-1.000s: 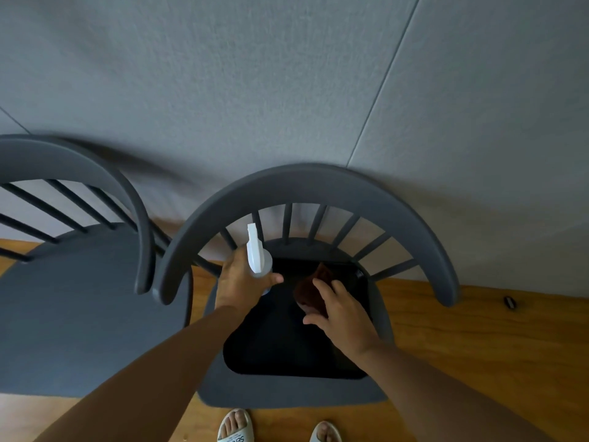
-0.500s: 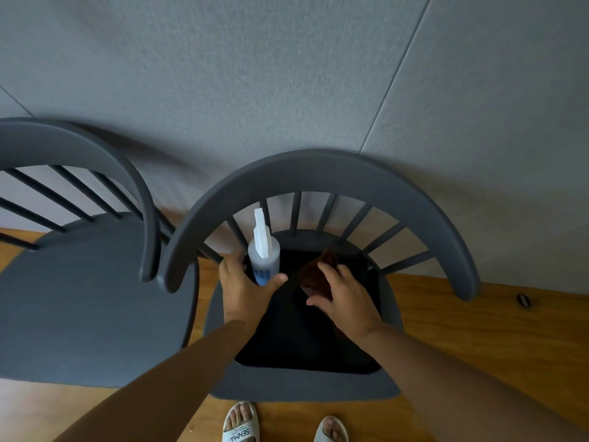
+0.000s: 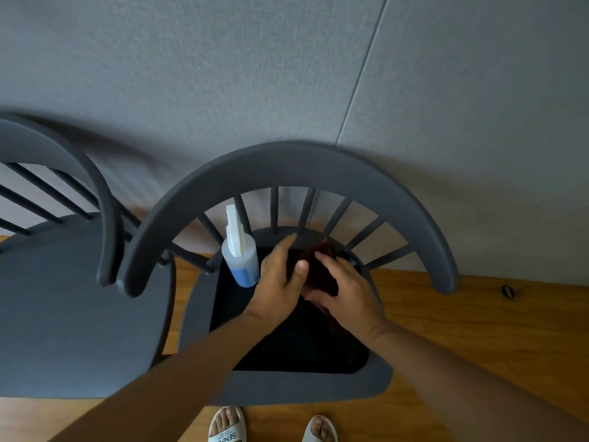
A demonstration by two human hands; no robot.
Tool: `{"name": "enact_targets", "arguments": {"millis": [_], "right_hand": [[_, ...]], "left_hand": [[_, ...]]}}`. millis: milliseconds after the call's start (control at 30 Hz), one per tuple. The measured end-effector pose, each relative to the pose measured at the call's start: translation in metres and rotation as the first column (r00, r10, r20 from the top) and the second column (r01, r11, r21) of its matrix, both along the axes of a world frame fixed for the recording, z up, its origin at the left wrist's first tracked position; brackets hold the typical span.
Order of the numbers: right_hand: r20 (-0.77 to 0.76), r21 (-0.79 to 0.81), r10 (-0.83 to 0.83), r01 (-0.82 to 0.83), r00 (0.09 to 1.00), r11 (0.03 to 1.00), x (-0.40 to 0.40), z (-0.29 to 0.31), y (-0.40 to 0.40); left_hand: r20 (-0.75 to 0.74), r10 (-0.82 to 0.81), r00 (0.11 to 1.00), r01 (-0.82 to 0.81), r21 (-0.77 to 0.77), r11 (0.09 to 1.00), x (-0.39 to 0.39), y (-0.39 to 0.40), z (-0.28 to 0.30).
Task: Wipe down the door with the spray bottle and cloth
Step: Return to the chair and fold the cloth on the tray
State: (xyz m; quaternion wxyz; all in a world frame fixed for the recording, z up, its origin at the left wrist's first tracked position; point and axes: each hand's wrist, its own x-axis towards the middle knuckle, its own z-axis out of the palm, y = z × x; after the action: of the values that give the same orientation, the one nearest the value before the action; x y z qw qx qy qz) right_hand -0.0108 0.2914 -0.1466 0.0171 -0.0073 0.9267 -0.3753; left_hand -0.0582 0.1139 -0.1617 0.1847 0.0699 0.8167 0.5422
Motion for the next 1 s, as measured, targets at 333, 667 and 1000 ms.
{"name": "enact_targets", "arguments": {"millis": [333, 667, 1000], "right_hand": [[-0.012, -0.136, -0.029, 0.027, 1.0, 0.99, -0.004, 0.003, 0.018], [0.059, -0.404, -0.186, 0.194, 0.981, 0.894, -0.022, 0.03, 0.028], [0.106, -0.48, 0.024, 0.03, 0.994, 0.877, -0.04, 0.066, 0.031]], "left_hand": [[0.12, -0.255, 0.96, 0.273, -0.173, 0.946, -0.061, 0.022, 0.033], [-0.085, -0.266, 0.96, 0.261, -0.058, 0.963, -0.061, 0.016, 0.059], [-0.198, -0.442, 0.875, 0.413, -0.172, 0.894, -0.07, 0.013, 0.114]]}}
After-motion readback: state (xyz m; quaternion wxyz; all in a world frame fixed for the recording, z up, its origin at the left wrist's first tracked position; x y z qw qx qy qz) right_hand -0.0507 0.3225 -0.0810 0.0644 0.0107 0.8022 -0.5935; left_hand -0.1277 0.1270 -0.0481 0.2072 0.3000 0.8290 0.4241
